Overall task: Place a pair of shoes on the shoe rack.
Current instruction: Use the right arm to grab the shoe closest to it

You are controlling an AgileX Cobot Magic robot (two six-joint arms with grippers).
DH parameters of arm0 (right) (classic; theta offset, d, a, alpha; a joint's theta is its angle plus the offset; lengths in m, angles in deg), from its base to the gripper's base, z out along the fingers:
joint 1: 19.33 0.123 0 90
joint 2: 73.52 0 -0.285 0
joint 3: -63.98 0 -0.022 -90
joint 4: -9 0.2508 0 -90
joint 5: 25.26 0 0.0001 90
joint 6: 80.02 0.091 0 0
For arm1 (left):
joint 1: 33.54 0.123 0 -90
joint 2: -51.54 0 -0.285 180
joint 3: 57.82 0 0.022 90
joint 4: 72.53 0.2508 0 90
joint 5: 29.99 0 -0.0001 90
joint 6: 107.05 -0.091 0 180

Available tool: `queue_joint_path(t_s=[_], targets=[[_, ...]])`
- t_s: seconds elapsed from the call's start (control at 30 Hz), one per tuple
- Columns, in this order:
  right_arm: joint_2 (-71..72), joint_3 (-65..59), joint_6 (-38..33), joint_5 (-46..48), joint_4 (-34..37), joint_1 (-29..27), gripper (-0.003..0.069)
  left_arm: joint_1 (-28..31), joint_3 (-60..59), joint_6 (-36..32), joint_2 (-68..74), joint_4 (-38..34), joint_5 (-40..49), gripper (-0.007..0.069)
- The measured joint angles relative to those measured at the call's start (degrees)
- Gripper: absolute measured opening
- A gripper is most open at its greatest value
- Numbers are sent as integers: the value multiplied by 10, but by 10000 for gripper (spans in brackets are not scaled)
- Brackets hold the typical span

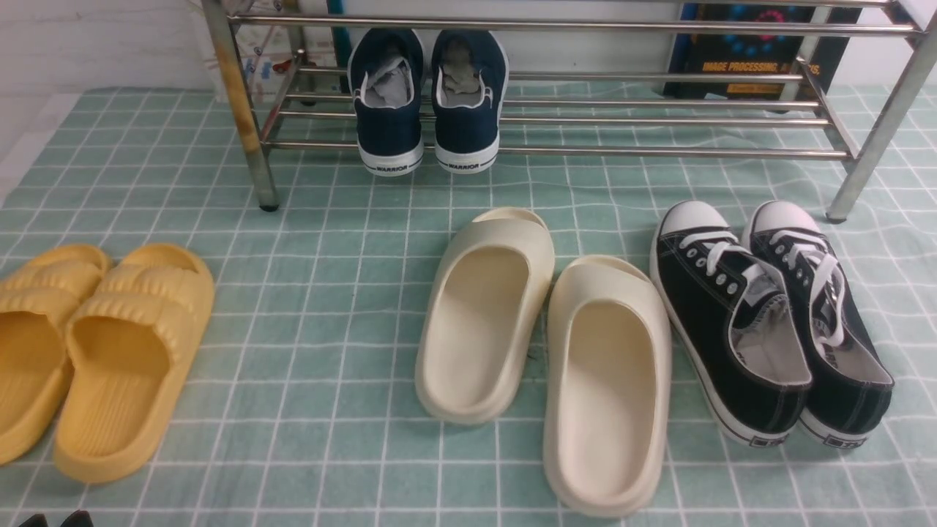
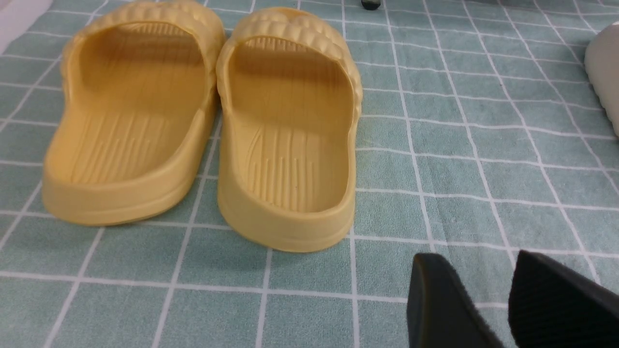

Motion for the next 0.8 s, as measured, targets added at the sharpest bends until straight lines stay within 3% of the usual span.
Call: queue_joint_path(t_s=[0.13, 0.27, 0.37, 0.67, 0.8], targets=[[0, 0, 24, 2, 61, 0, 239, 0, 0, 0, 0, 0, 0, 239], [0, -2, 90, 8, 211, 0, 239, 0, 0, 0, 0, 0, 0, 239], [0, -4, 101, 9, 274, 0, 239, 0, 0, 0, 0, 0, 0, 239], [0, -4, 89, -14, 246, 0, 239, 0, 0, 0, 0, 0, 0, 239], [0, -4, 32, -35, 240, 0, 239, 0, 0, 0, 0, 0, 0, 239]])
